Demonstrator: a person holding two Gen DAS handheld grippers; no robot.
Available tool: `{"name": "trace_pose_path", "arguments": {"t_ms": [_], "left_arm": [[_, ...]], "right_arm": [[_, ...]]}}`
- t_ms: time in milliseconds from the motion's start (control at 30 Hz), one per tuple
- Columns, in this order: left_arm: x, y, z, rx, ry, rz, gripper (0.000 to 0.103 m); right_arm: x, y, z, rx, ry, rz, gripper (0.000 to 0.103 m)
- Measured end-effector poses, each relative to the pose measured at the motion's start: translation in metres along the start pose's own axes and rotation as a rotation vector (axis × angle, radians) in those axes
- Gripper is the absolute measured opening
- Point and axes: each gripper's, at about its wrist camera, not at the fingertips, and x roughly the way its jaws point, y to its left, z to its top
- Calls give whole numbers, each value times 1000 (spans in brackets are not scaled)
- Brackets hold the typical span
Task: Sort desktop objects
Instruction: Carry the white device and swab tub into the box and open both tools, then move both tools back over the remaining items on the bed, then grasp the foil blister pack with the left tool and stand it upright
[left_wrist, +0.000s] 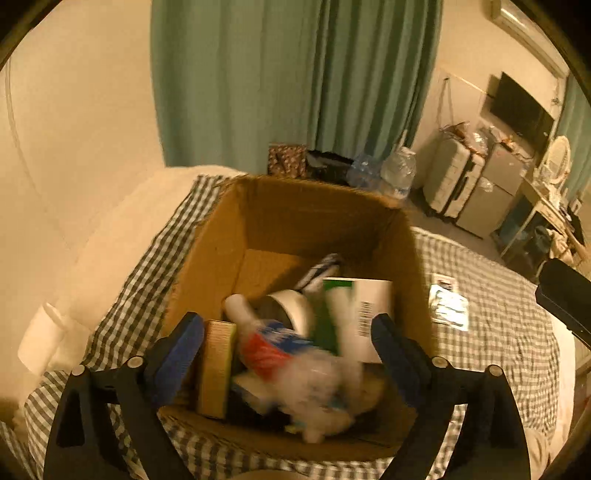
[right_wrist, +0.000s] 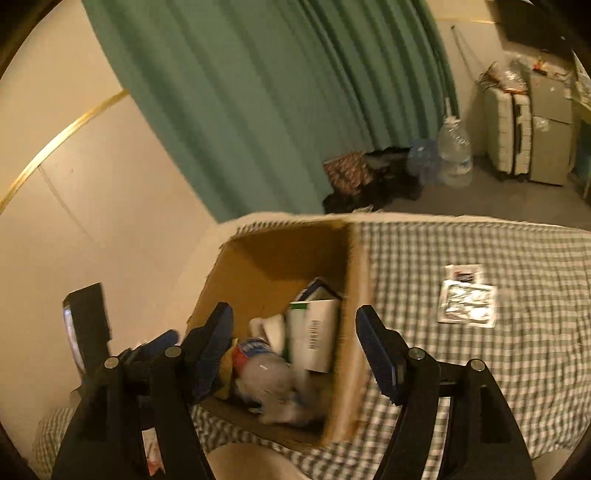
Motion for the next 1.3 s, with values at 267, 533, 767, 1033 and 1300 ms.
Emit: {"name": "trace_pose_path", "arguments": {"t_ms": [267, 533, 767, 1033, 1300], "left_arm": [[-30, -91, -17, 87, -42, -81, 102], [8, -183, -47, 177, 40, -119, 103], [72, -238, -61, 251, 119, -107, 103], [151, -260, -58, 211, 195, -98, 103], [210, -279, -55, 276, 230, -126, 103]], "right_arm": [[-82, -71, -6, 72, -120, -156, 72], [-116, -150, -27, 138, -148, -274, 74], [-86, -229, -44, 288, -110, -284, 74], [-40, -291, -58, 333, -58, -335, 81], [9, -331, -42, 322, -50, -385, 87]]}}
